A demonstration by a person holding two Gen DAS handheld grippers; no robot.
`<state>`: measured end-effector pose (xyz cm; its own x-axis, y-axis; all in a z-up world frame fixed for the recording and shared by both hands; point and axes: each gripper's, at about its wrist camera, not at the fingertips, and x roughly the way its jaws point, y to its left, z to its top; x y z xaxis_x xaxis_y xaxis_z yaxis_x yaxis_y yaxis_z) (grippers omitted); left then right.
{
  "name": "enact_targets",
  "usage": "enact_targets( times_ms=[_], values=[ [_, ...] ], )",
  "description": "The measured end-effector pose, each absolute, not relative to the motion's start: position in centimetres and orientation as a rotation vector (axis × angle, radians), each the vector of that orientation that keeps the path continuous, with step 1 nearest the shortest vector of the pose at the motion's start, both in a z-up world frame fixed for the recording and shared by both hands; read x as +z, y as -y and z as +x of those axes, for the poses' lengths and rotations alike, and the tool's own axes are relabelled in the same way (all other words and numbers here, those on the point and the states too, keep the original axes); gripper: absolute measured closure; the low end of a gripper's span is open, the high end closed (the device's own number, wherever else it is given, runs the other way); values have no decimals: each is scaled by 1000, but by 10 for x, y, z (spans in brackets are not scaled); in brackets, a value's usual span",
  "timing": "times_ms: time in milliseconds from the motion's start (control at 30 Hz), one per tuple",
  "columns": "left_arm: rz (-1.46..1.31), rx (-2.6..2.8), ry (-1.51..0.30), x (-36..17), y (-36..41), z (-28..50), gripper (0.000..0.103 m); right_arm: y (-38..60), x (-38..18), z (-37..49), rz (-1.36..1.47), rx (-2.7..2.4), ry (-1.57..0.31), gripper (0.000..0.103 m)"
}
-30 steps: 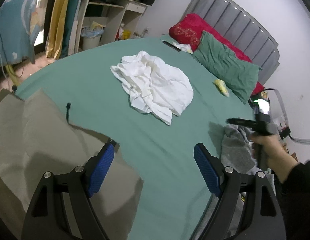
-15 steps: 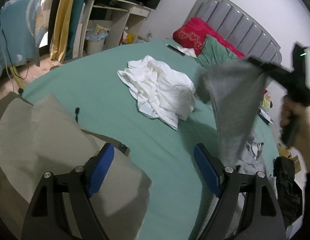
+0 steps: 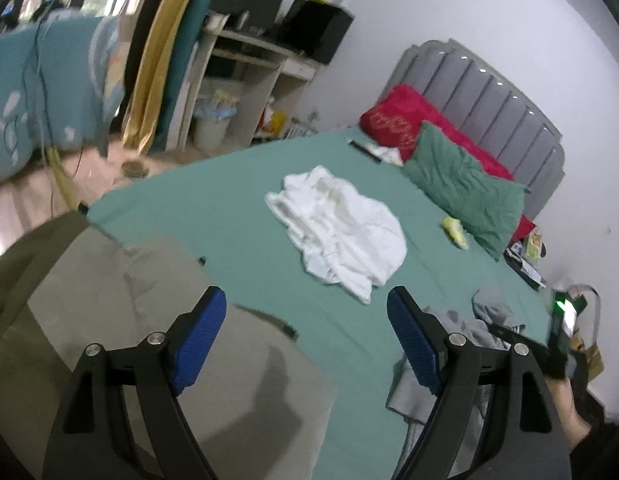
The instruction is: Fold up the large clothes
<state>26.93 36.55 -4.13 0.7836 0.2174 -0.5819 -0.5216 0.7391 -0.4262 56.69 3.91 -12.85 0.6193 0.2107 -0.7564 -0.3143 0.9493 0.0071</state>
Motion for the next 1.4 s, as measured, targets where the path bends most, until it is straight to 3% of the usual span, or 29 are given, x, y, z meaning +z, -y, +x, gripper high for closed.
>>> enact_targets(
  times_ms=[100,167,300,400,467,500,533,633,800,900,1033,1167,1400],
  values=[
    [-645,442,-547,-47,-378,268,18,-73,-112,523,-245,426,-736,49],
    [-644,451,-552,-49,-381,268,18,-120,-119,485,-478,604,-693,48],
    [-661,453,-556,-49,-384,267,18,-178,-167,417,-866,882,-670,38],
    [-646,446,-561,-49,-380,269,18,-207,-228,418,-1080,784,-741,36],
    [-633,442,-563,-48,-377,270,18,-206,-226,435,-1004,784,-721,40],
    [-628,447,-564,-48,-377,270,18,-207,-222,447,-943,805,-782,84],
    [-628,450,-565,-49,-377,270,18,-208,-218,460,-887,799,-828,94],
    [-634,455,-564,-49,-377,271,18,-209,-193,471,-803,812,-778,94],
    [-615,437,-568,-48,-366,281,18,-166,-62,475,-509,764,-534,94],
    [-600,389,-589,-50,-349,292,18,-99,17,492,-324,665,-439,94],
    [-563,310,-606,-50,-316,307,18,-1,64,508,-197,507,-410,94],
    [-511,241,-649,-57,-276,325,18,106,51,518,-82,372,-520,94],
    [-413,96,-798,-86,-203,353,18,242,-79,527,87,191,-801,94]
  ],
)
